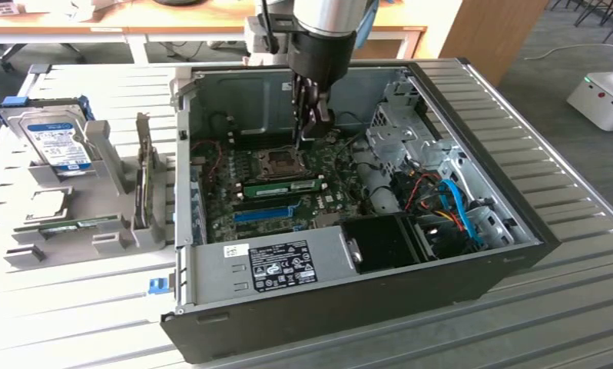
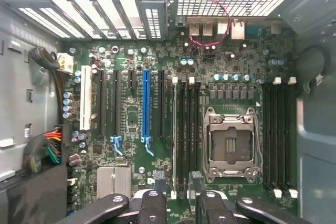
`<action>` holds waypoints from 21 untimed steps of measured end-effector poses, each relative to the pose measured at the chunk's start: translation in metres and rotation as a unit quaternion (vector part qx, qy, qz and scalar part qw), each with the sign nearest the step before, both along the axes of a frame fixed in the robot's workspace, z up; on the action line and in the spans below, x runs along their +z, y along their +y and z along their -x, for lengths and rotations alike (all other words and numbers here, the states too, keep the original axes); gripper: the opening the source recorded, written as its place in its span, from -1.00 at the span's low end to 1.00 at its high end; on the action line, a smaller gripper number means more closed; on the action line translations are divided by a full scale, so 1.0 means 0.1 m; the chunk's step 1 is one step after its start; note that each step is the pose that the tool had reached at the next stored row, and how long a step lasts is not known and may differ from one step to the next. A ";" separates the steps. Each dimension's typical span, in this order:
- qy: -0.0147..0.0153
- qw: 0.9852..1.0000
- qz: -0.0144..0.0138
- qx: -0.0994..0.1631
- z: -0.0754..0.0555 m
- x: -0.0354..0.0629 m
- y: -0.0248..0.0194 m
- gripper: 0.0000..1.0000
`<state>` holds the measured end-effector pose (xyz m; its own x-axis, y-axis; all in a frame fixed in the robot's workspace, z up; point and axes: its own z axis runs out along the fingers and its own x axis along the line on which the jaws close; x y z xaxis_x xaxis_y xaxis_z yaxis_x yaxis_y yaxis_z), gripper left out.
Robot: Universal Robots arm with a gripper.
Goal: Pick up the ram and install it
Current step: 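Insert the ram into the slot, then press down the ram until it locks into place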
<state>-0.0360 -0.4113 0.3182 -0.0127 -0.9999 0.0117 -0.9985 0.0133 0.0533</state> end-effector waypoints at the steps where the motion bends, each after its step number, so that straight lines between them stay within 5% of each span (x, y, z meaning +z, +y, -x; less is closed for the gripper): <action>1: 0.000 1.000 0.000 0.000 0.00 0.023 0.000 -0.38; 5: 0.000 1.000 0.000 0.000 0.00 0.087 0.000 -0.38; 21: 0.000 1.000 0.000 0.000 0.00 0.089 0.000 -0.40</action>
